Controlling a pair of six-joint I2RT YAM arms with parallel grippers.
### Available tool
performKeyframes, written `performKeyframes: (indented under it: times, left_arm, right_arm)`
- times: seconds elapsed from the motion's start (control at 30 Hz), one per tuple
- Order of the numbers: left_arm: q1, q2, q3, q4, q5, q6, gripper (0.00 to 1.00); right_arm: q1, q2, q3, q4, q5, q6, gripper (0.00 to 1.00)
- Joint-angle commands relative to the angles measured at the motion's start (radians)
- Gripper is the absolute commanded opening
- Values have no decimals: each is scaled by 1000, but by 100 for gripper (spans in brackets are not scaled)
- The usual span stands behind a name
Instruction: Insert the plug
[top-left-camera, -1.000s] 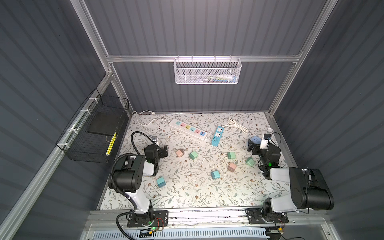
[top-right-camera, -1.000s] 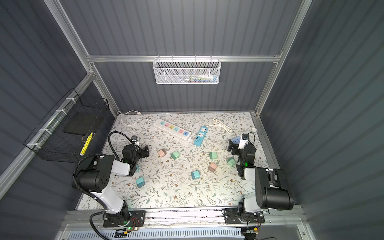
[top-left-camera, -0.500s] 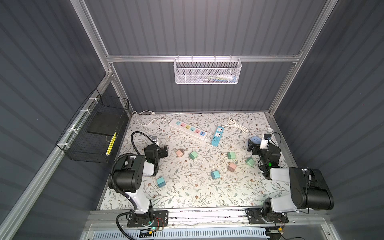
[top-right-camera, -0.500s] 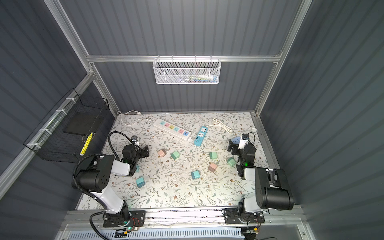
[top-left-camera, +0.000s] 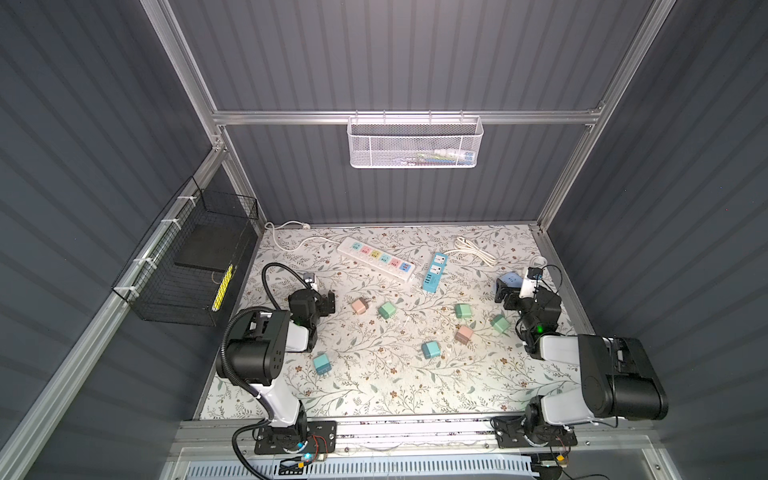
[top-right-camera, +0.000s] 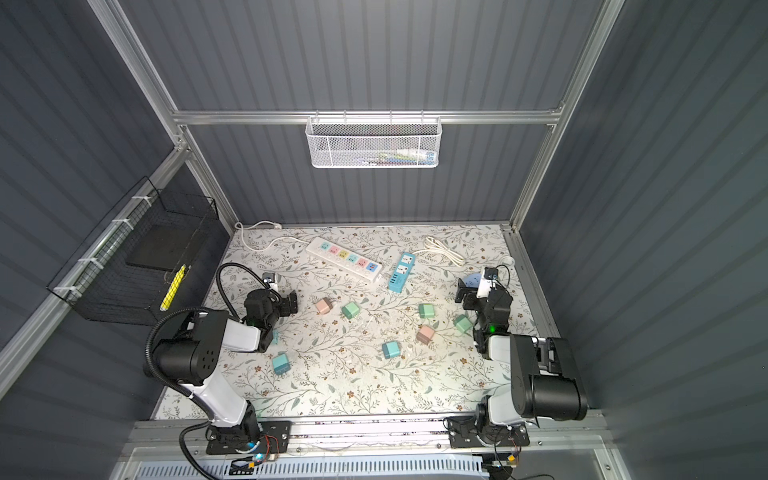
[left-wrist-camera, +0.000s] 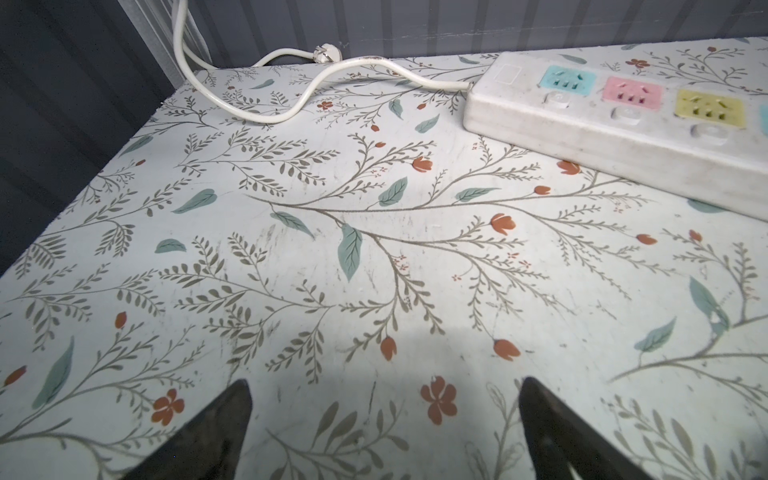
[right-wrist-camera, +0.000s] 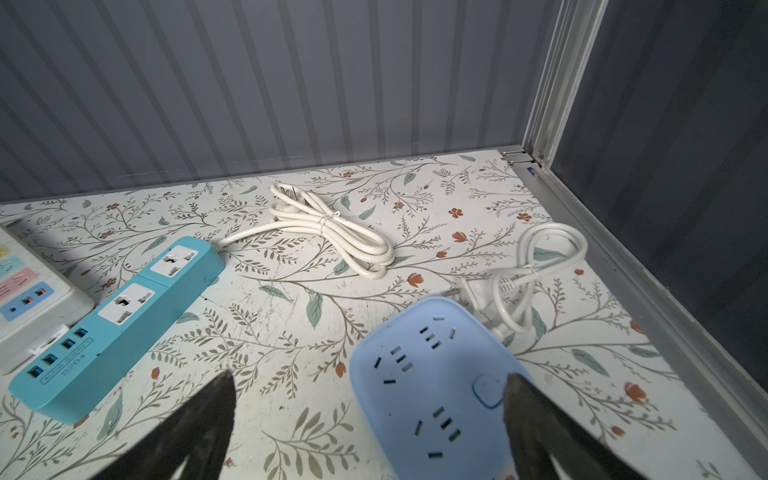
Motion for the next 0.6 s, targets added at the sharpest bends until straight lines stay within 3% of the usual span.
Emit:
performKeyframes:
  times: [0.0, 0.1, 0.2, 0.33, 0.43, 0.5, 0.57]
  left_arm:
    - [7, -14, 11, 8, 8, -7, 100]
    - [7, -64, 31, -59, -18, -14, 100]
    - [2, -183, 94, -264, -5, -4, 100]
    - [-2, -362, 165, -412, 40, -104, 100]
    - [-5, -465, 272, -533, 79, -230, 100]
    - [-4, -490, 400, -678, 73, -376, 100]
    - [-3, -492, 551, -877, 13, -583, 100]
  right_arm:
    - [-5, -5, -6, -6, -7, 2, 99]
    - [2, -38, 21, -75, 8, -2, 99]
    - [23, -120, 171, -396, 36, -16, 99]
    - [105, -176, 418, -725, 154, 2, 99]
    - [176, -178, 649, -964, 268, 89, 99]
    - [172, -161, 802, -1145, 228, 221, 99]
    - [151, -143, 844, -1186, 169, 338, 99]
